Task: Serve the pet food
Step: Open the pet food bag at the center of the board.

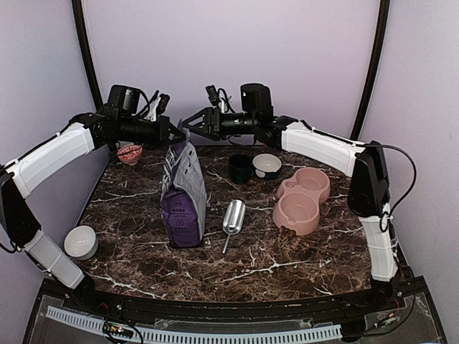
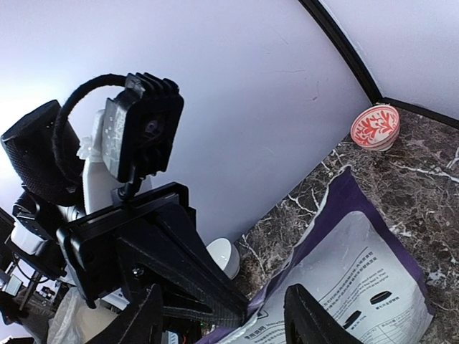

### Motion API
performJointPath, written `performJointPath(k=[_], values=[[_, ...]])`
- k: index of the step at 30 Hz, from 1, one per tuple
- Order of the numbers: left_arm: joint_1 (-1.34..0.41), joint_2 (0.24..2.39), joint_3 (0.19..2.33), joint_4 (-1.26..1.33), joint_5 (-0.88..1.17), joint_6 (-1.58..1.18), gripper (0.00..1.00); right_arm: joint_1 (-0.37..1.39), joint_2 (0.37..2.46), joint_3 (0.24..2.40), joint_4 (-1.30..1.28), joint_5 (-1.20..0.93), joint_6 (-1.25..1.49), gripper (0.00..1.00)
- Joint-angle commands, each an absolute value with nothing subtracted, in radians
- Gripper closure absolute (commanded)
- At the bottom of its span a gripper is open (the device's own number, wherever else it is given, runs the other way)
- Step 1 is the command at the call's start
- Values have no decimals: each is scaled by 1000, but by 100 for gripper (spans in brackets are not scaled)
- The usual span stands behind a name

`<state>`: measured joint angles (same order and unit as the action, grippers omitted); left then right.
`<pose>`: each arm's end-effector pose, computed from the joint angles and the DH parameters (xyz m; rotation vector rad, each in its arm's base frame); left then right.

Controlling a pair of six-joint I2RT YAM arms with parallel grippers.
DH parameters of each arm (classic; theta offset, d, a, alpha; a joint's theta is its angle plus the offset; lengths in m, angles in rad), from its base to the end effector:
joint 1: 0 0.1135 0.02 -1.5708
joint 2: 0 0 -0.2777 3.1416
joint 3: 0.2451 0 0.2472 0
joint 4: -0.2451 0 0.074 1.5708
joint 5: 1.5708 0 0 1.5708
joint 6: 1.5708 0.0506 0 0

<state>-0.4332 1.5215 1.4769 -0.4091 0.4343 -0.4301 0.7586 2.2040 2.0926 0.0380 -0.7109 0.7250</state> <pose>0.3145 -0.1689 0.3875 0.2930 2.1007 -0.9704 0.3702 0.3964 0.3621 -0.6599 1.8138 1.6448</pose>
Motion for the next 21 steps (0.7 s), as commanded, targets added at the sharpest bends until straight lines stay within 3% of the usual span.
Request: performJointPath(k=[1,4,11,21], values=[[-427,1485,1439,-437,401,-426,100,755,2219,2152,-54,-648,645,43],[-429,1466,1423,-425,394,-430,100,756,2215,2169,-137,-584,591,43],[-429,1446,1402,-404,395,-437,100,766,2244,2229,-195,-560,559,57],[-429,1442,1392,-397,400,-439,100,778,2282,2282,-161,-578,584,54]])
